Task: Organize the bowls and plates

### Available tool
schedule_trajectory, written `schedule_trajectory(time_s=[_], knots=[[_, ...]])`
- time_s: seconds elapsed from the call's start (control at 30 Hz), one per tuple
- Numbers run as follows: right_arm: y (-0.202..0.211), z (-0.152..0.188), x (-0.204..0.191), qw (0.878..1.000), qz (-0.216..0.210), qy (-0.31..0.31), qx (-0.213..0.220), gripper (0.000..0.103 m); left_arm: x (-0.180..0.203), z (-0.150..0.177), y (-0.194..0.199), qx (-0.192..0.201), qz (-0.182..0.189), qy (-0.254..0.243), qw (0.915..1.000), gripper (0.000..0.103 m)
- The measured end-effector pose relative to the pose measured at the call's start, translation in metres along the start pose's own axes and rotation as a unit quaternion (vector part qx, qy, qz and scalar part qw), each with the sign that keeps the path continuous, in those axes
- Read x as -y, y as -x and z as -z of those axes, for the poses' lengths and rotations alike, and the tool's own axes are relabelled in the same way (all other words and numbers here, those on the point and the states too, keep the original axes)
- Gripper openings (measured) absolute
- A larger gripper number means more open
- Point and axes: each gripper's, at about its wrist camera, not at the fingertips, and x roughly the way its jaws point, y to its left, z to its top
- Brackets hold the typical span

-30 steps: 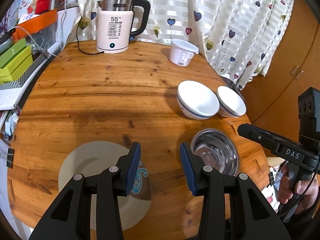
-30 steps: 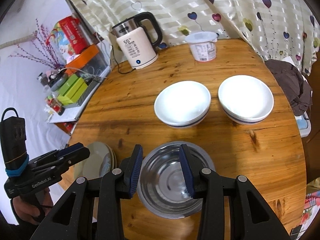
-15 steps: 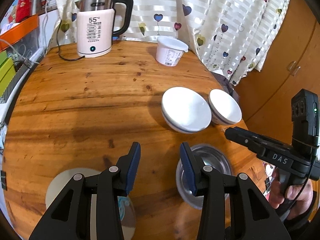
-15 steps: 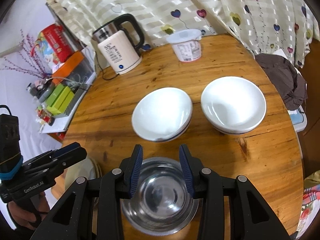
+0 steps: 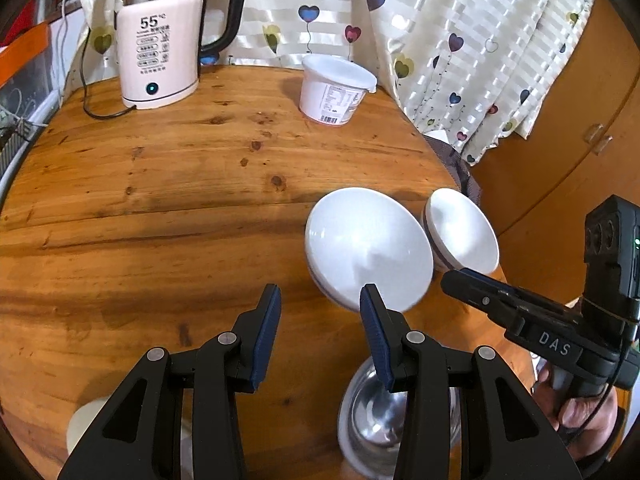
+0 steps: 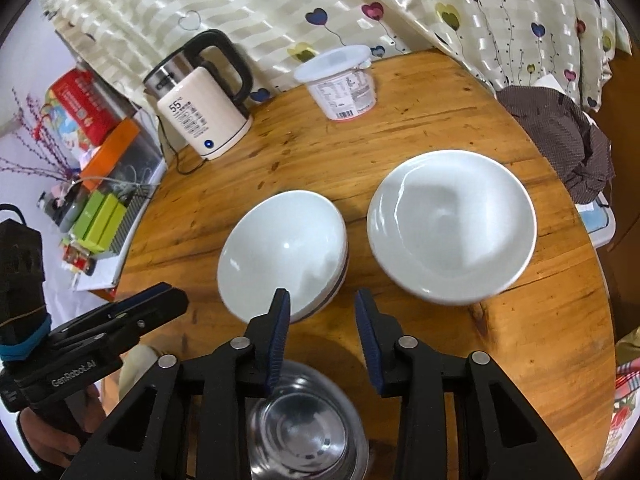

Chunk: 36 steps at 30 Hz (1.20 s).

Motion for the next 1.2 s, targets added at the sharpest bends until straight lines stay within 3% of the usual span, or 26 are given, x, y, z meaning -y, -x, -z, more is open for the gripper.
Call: schedule_trajectory(time_s=[0.4,0.77,1.2], knots=[[-0.023,-0.009,0.003,1.0,-0.007,-0.002,-0.016,0.024,0.0,-0.009,-0.035,-0.022,0.007,0.01,0.9997,0.042],[-0.036,-0.014,0.006,1.0,-0.005,-0.002,-0.025,0.02,-0.004,-0.012,-0.051,-0.032,0.016,0.017,0.9992,0.023],[-0.04,-0.016,0.006,1.0,0.001,0.003,-0.025,0.02,-0.006,-0.013,-0.052,-0.029,0.015,0.02,0.9993,0.022]])
